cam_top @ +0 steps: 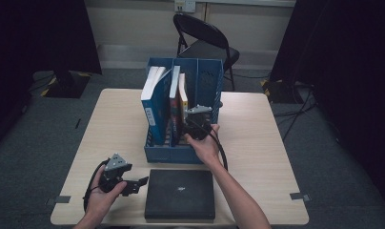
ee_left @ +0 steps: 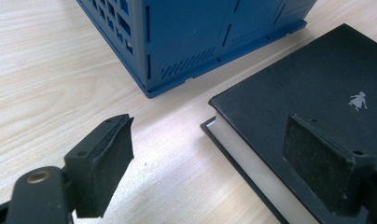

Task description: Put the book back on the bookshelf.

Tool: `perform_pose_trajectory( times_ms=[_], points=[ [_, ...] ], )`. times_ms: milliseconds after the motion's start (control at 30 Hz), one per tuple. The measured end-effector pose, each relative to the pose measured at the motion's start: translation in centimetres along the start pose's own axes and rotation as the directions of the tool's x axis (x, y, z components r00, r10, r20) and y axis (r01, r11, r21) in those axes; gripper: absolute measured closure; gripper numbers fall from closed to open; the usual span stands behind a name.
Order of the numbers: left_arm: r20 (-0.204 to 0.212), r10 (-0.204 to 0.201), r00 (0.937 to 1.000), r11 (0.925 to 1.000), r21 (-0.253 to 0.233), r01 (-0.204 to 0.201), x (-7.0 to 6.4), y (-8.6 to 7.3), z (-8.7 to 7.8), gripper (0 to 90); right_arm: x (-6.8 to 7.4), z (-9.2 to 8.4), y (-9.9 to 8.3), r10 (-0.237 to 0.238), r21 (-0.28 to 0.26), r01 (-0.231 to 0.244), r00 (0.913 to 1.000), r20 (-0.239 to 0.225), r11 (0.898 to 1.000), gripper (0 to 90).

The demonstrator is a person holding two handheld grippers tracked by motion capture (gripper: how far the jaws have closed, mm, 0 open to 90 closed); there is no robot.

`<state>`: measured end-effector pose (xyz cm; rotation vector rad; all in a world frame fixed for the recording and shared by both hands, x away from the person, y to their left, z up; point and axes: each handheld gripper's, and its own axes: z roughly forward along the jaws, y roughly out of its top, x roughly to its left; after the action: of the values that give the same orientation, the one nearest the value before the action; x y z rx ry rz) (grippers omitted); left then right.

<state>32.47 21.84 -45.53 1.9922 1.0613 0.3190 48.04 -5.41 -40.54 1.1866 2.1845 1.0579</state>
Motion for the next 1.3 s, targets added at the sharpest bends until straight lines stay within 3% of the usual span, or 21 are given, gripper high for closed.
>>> perform_pose_trajectory(
  times_ms=[267, 533, 700, 833, 1067, 1300],
  points=[
    [-0.001, -0.005, 1.0000, 1.0000, -0.007, 0.005, 0.0, 0.0, -0.1, 15.7, 0.1, 1.0, 1.0, 0.026, 0.000, -0.026, 0.9996, 0.003, 1.000, 72.3],
    [0.001, -0.009, 1.0000, 0.9999, -0.008, 0.010, 0.1, -0.1, -0.1, 15.7, 0.5, 0.9, 0.6, 0.003, -0.012, -0.002, 0.9999, 0.012, 1.000, 66.0],
    [-0.001, -0.004, 1.0000, 1.0000, -0.007, 0.004, 0.1, -0.1, -0.1, 15.7, 0.4, 0.4, 0.1, 0.007, -0.022, -0.008, 0.9999, -0.013, 1.000, 58.9],
    [0.000, -0.001, 1.0000, 1.0000, -0.007, 0.001, 0.0, -0.1, -0.1, 15.7, 0.2, -0.8, 0.0, 0.011, -0.043, -0.012, 0.9995, -0.030, 0.999, 59.8],
    [0.005, -0.003, 1.0000, 1.0000, -0.002, 0.003, -0.1, -0.1, 0.0, 15.7, 0.2, -1.3, -0.5, 0.007, -0.046, -0.010, 0.9981, -0.061, 0.999, 61.1],
    [0.000, -0.001, 1.0000, 1.0000, -0.002, 0.001, -0.1, -0.1, 0.1, 15.7, -0.3, -2.7, -1.1, 0.021, -0.073, -0.030, 0.9925, -0.121, 0.997, 54.9]
  ],
)
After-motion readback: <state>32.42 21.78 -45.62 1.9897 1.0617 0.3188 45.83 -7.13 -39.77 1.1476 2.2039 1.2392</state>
